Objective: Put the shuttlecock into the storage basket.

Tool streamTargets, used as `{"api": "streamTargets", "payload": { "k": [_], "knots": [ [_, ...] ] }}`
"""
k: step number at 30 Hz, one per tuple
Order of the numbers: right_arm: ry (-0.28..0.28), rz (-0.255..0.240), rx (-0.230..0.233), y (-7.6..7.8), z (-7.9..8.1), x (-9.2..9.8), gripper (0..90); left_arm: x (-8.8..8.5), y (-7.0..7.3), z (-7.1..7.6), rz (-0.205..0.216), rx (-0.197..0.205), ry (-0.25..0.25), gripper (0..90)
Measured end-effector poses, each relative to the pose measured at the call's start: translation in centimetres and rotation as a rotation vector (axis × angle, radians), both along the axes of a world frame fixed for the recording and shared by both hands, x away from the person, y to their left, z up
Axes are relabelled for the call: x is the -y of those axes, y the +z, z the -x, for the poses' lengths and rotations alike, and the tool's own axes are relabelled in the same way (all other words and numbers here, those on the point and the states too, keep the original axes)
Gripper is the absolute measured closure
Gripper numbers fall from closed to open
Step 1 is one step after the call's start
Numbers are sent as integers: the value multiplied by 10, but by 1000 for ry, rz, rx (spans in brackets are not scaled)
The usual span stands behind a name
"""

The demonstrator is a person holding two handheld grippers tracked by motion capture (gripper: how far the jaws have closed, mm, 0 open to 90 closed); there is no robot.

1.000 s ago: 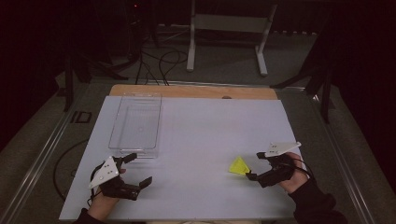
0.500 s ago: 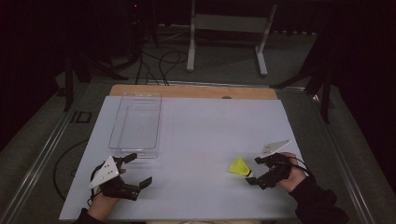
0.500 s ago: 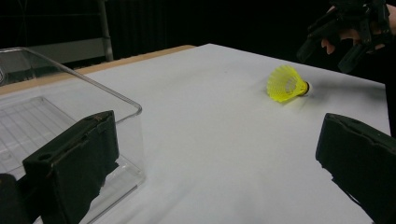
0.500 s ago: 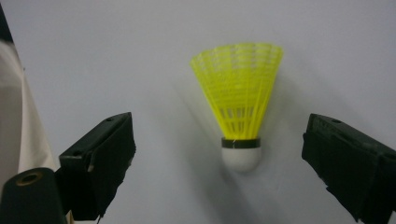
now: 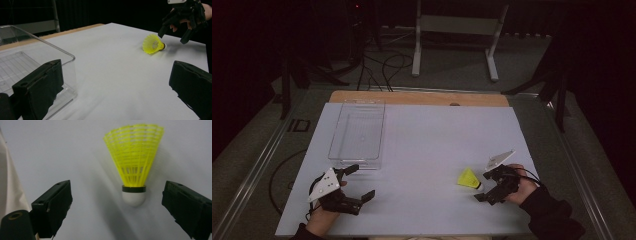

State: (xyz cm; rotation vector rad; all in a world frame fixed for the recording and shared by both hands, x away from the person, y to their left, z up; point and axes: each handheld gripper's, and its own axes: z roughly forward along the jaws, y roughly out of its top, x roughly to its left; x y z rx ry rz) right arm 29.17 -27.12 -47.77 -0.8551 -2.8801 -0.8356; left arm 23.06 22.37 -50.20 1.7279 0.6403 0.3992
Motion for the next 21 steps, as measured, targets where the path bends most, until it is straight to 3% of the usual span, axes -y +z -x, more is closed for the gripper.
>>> {"api": "streamTargets", "payload": {
  "k": [8,13,21],
  "knots": [
    [21,44,-36,-4,-2,-3,107,0,0,0,-1,2,-1,0],
    [30,95,-25,-4,-4,-4,227,1,0,0,-3,4,-2,0],
    [28,157,-52,-8,-8,-7,367,1,0,0,-3,4,-4,0]
  ]
}}
